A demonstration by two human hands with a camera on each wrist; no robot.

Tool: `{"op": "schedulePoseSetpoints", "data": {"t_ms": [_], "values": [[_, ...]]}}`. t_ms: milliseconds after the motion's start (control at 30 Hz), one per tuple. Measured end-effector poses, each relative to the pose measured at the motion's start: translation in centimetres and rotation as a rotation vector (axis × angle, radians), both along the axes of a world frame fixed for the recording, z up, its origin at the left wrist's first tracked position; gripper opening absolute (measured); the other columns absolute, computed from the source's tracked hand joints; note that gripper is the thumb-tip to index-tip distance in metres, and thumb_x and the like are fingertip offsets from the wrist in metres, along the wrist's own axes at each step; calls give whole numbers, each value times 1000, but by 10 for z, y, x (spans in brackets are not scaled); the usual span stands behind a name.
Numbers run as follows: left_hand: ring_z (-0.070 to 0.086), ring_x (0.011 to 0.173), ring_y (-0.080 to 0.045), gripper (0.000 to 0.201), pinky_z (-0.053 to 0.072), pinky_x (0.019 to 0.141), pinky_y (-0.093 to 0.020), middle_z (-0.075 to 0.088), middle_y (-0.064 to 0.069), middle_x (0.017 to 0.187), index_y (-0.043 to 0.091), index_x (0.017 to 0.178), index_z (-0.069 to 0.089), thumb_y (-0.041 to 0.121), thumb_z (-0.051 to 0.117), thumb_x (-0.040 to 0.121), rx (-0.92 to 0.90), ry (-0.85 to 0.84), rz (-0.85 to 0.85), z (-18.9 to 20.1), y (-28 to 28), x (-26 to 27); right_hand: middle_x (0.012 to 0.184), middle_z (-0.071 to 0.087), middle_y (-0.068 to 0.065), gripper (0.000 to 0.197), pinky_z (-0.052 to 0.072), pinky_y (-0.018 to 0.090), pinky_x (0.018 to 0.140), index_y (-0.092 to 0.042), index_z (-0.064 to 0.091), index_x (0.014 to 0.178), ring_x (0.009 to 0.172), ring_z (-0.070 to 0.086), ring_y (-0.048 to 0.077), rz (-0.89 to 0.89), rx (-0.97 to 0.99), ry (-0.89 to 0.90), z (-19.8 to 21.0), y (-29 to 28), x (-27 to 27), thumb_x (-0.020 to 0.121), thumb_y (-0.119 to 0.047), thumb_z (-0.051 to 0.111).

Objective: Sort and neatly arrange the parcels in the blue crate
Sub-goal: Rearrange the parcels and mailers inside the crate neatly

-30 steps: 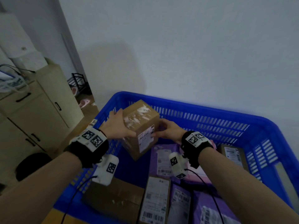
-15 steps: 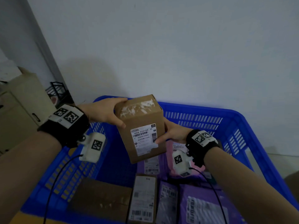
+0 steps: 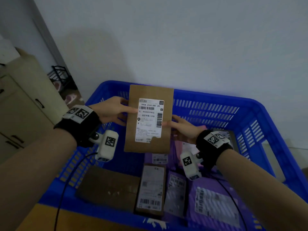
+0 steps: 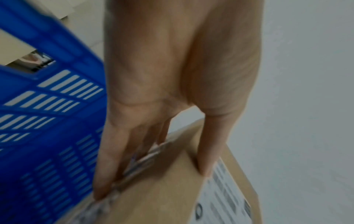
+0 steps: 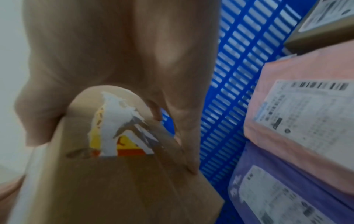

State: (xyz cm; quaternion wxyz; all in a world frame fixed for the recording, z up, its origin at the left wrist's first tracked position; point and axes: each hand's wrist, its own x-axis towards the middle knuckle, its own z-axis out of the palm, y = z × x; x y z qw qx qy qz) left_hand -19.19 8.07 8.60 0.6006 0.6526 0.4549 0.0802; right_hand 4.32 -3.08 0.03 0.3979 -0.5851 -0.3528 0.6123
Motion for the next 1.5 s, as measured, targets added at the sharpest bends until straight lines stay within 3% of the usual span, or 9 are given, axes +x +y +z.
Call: {"op": "schedulePoseSetpoints", "data": {"t_ms": [133, 367, 467, 567, 667, 767, 1033, 1333, 1500], "values": [[69, 98, -32, 37, 56, 83, -52, 70, -11, 111, 7, 115, 61, 26, 68, 84, -6, 60, 95, -31, -3, -11, 115, 65, 5, 55, 52, 38, 77, -28, 49, 132, 91, 64, 21, 39, -93, 38, -18, 6, -25, 82, -44, 67], [61, 105, -30, 36, 54, 85, -44, 61, -9, 114, 9, 122, 54, 26, 61, 90, -15, 170, 309, -78, 8, -22, 110, 64, 8, 42, 51, 48, 92, -8, 53, 130, 105, 60, 29, 0, -210, 40, -42, 31, -62, 93, -26, 58], [58, 85, -27, 13, 46, 72, -37, 60, -12, 93, 7, 96, 59, 19, 55, 94, 51, 284, 356, -94, 14, -21, 102, 64, 7, 37, 51, 50, 91, -3, 54, 126, 99, 59, 28, -12, -263, 18, -53, 46, -75, 95, -23, 55], [45, 62, -22, 28, 35, 58, -33, 44, -15, 71, 12, 66, 41, 12, 52, 92, 101, 426, 317, -118, 26, -21, 117, 61, 15, 39, 49, 53, 93, 1, 51, 129, 105, 57, 32, -18, -331, -18, -66, 63, -82, 96, -21, 53], [61, 86, -33, 8, 45, 71, -35, 57, -19, 95, 10, 92, 59, 14, 52, 92, 96, 498, 249, -133, 36, -21, 115, 60, 15, 39, 48, 52, 91, 3, 48, 131, 100, 57, 31, -27, -381, -4, -79, 79, -85, 97, -16, 51], [53, 117, -35, 44, 45, 87, -34, 49, -15, 139, 10, 140, 43, 15, 49, 97, 109, 576, 230, -143, 38, -20, 105, 61, 12, 34, 47, 48, 87, 2, 45, 130, 93, 60, 28, -1, -435, 44, -88, 91, -88, 98, -8, 47], [56, 70, -25, 25, 43, 54, -31, 63, -17, 103, 0, 115, 58, 13, 51, 94, 81, 694, 267, -170, 56, -20, 131, 56, 16, 39, 52, 49, 89, -3, 46, 132, 119, 55, 35, 27, -498, -28, -100, 115, -93, 93, -2, 53], [43, 131, -33, 53, 42, 104, -39, 35, -15, 150, 9, 149, 25, 9, 41, 98, 69, 780, 55, -160, 42, -17, 126, 59, 17, 34, 54, 43, 90, -4, 52, 127, 111, 60, 30, 77, -510, -88, -101, 112, -99, 93, -5, 50], [40, 135, -24, 54, 39, 90, -27, 29, -6, 154, 14, 147, 33, 12, 51, 96, 118, 733, -132, -136, 29, -14, 119, 55, 6, 24, 50, 30, 89, -11, 52, 122, 112, 56, 24, 265, -435, -122, -64, 86, -99, 98, -12, 48]]}}
